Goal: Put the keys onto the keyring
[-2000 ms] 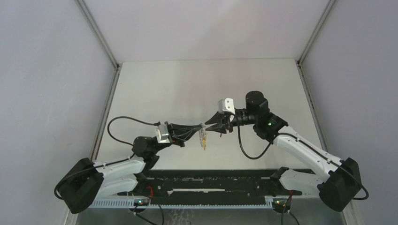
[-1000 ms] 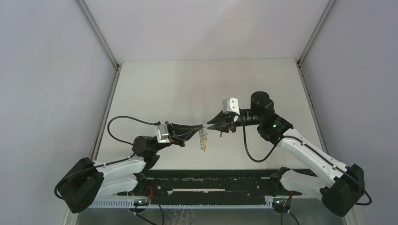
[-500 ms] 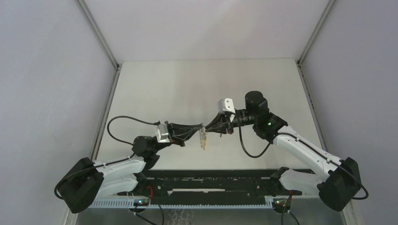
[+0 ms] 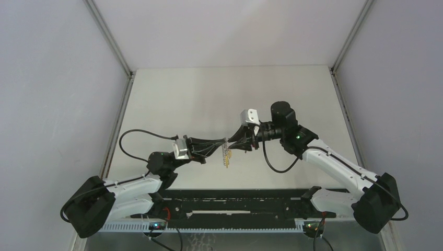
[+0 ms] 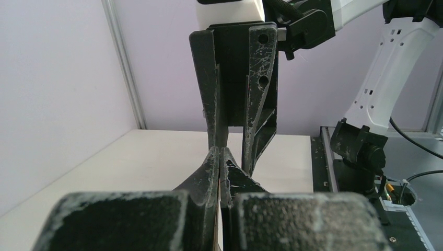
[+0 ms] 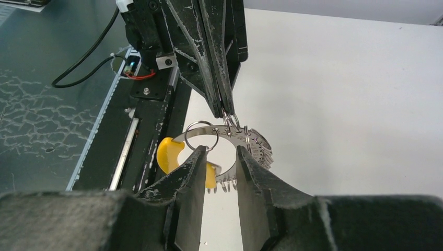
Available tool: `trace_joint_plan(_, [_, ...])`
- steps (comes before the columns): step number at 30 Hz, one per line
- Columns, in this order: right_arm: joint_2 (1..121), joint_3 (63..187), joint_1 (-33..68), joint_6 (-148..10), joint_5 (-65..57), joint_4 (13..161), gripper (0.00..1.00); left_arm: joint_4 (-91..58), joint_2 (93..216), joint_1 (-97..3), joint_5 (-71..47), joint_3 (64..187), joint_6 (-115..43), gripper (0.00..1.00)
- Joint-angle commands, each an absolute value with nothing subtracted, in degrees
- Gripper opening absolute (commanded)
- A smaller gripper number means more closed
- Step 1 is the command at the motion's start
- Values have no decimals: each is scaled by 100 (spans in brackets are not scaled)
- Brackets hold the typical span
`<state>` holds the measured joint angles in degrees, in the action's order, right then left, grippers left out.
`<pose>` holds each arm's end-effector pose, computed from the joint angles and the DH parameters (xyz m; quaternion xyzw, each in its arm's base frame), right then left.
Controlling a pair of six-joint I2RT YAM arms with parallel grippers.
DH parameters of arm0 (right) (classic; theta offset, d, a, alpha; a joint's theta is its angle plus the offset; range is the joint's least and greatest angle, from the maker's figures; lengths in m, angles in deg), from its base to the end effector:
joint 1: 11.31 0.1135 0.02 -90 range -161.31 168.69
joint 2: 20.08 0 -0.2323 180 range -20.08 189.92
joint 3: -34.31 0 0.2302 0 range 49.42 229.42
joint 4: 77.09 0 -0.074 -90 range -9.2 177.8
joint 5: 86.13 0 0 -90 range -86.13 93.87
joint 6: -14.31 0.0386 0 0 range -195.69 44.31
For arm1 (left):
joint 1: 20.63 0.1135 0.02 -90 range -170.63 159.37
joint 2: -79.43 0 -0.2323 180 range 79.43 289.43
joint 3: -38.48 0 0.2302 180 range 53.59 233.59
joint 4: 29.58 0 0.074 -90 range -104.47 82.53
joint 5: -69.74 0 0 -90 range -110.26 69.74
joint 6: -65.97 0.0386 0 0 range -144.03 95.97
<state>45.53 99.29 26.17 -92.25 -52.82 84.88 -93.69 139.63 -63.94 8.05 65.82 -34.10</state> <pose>0.1744 0.1743 0.2921 -0.5715 0.5112 0.4725 0.4347 0.1259 -0.1438 0.2462 0.3402 0.3948 -0.4867 0.7011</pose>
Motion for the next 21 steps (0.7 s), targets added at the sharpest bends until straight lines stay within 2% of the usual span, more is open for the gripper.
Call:
trace_joint_plan(1, [4395,10070,2596,-9083,-5437,8796,28,-9773,13875,-6361,863,6888,-3540,0])
trace_joint_plan(12, [4410,10067,2587,-8893,-5743,9103,27,-9770,13976,-6361,970,6948,-3591,0])
trace_joint_plan(21, [4482,10066,2600,-8747,-5880,9298,17,-9779,13971,-6361,953,6954,-3597,0])
